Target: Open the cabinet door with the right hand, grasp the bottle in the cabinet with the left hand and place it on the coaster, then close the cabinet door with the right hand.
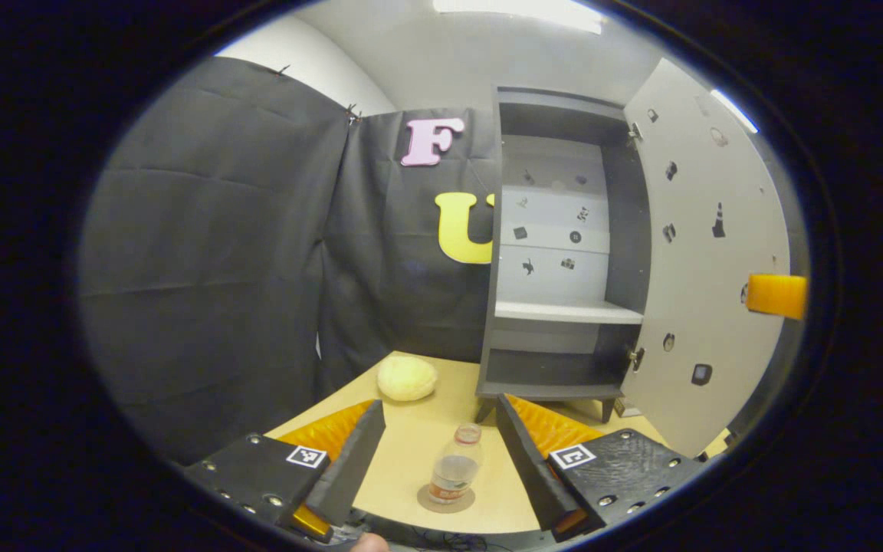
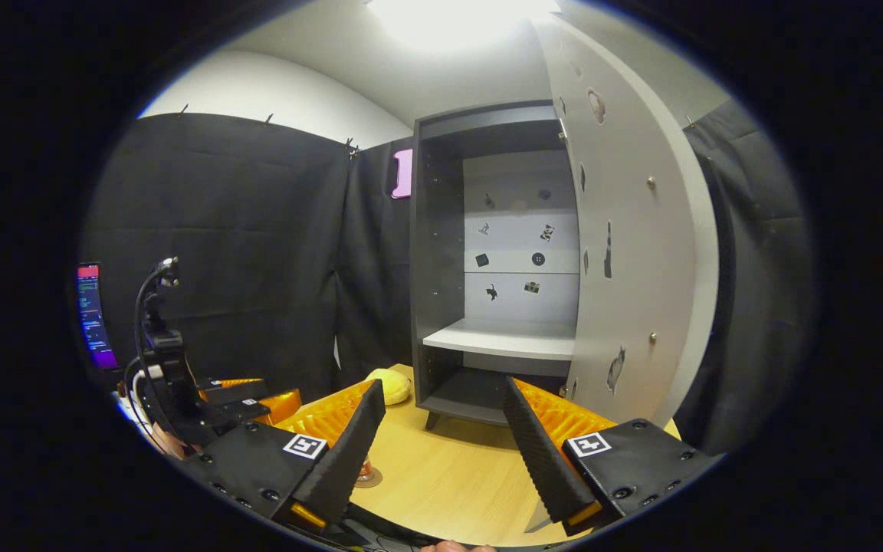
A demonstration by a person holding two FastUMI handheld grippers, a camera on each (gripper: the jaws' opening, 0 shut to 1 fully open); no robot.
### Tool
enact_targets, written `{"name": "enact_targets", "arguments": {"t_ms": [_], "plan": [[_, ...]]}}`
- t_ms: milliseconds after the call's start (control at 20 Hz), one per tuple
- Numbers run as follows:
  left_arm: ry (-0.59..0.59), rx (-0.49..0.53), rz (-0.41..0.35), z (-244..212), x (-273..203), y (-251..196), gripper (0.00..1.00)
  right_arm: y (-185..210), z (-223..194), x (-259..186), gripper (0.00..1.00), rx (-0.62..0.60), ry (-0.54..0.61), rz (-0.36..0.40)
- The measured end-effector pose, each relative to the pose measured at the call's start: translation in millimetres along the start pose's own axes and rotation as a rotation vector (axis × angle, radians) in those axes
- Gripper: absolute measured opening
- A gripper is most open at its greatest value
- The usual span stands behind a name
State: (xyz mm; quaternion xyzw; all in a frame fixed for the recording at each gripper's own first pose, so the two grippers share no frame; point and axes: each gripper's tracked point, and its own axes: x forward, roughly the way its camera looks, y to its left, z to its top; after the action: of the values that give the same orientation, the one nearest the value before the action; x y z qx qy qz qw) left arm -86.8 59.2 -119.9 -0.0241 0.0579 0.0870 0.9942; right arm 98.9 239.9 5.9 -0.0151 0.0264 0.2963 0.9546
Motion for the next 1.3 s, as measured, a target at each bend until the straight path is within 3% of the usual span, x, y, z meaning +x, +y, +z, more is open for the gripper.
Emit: {"name": "enact_targets", "arguments": {"t_ms": [200, 250, 300, 550, 600, 750, 1000, 1050, 1300], "plan": [[-0.009, 0.013, -0.035, 20, -7, -32, 0.92, -12, 20, -33, 0.98, 0.001, -0.033, 0.036], [-0.008, 0.02, -0.039, 18, -8, -39, 0.87, -18, 23, -40, 0.98, 0.004, -0.038, 0.034], [-0.008, 0.022, -0.044, 19, -10, -47, 0.9, -27, 25, -49, 0.98, 0.01, -0.042, 0.024], [-0.012, 0.033, -0.062, 17, -15, -86, 0.87, -85, 33, -92, 0.98, 0.062, -0.056, -0.074], [-0.009, 0.032, -0.068, 16, -16, -94, 0.92, -97, 37, -101, 0.98, 0.069, -0.064, -0.098], [-0.008, 0.039, -0.069, 15, -20, -108, 0.91, -133, 47, -119, 0.98, 0.065, -0.08, -0.165], [-0.01, 0.025, -0.029, 14, -31, -107, 0.87, -189, 59, -113, 0.98, 0.087, -0.102, -0.242], [-0.016, 0.035, -0.014, 15, -35, -103, 0.92, -200, 61, -110, 0.98, 0.108, -0.097, -0.252], [-0.032, 0.068, 0.024, 24, -34, -75, 0.87, -232, 75, -84, 0.98, 0.235, -0.099, -0.273]]}}
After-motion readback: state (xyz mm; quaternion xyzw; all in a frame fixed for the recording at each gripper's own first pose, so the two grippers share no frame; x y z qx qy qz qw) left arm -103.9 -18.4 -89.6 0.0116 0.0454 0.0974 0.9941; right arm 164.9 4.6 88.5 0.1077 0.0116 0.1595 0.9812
